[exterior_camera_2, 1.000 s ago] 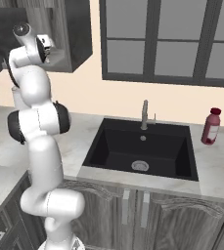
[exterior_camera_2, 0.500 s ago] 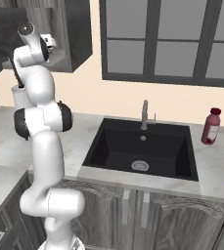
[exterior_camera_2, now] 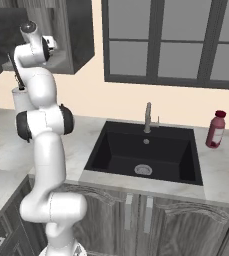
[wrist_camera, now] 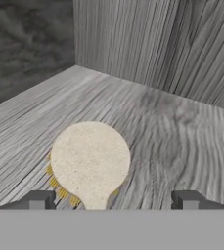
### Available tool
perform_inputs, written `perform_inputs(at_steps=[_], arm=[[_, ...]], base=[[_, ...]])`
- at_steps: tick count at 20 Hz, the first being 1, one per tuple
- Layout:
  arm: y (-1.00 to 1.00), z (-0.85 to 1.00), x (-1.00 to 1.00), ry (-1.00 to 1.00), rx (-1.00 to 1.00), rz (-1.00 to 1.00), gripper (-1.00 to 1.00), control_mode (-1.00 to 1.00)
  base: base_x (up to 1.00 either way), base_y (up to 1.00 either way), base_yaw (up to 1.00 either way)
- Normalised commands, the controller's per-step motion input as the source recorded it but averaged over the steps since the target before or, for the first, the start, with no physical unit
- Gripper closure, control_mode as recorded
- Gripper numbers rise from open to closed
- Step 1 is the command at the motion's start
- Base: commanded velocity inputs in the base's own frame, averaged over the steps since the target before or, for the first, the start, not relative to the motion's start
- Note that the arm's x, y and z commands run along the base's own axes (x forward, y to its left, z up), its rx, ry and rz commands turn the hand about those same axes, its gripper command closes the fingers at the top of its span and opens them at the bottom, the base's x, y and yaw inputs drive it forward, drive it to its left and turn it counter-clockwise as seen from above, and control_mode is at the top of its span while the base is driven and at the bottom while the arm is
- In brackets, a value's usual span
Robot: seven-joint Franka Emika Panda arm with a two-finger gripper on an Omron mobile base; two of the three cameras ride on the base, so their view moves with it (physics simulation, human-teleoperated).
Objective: Open the cabinet. Pick the dish brush and place it next to the sink. Then close the cabinet.
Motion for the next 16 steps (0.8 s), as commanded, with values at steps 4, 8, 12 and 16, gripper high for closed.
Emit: perform_inputs(at_steps=[4,8,12,16], arm=[[0.14,-0.21,0.00,0.03,0.00,0.00,1.00,-1.00],[0.07,-0.21,-0.03,0.01,0.00,0.00,1.00,-1.00],[0.01,-0.22,-0.17,0.00,0.00,0.00,1.00,-1.00],[-0.03,-0.17,-0.38,0.00,0.00,-0.02,1.00,-1.00]], base=[[0.00,0.00,0.00],[0.00,0.00,0.00],[0.00,0.00,0.00],[0.00,0.00,0.00]])
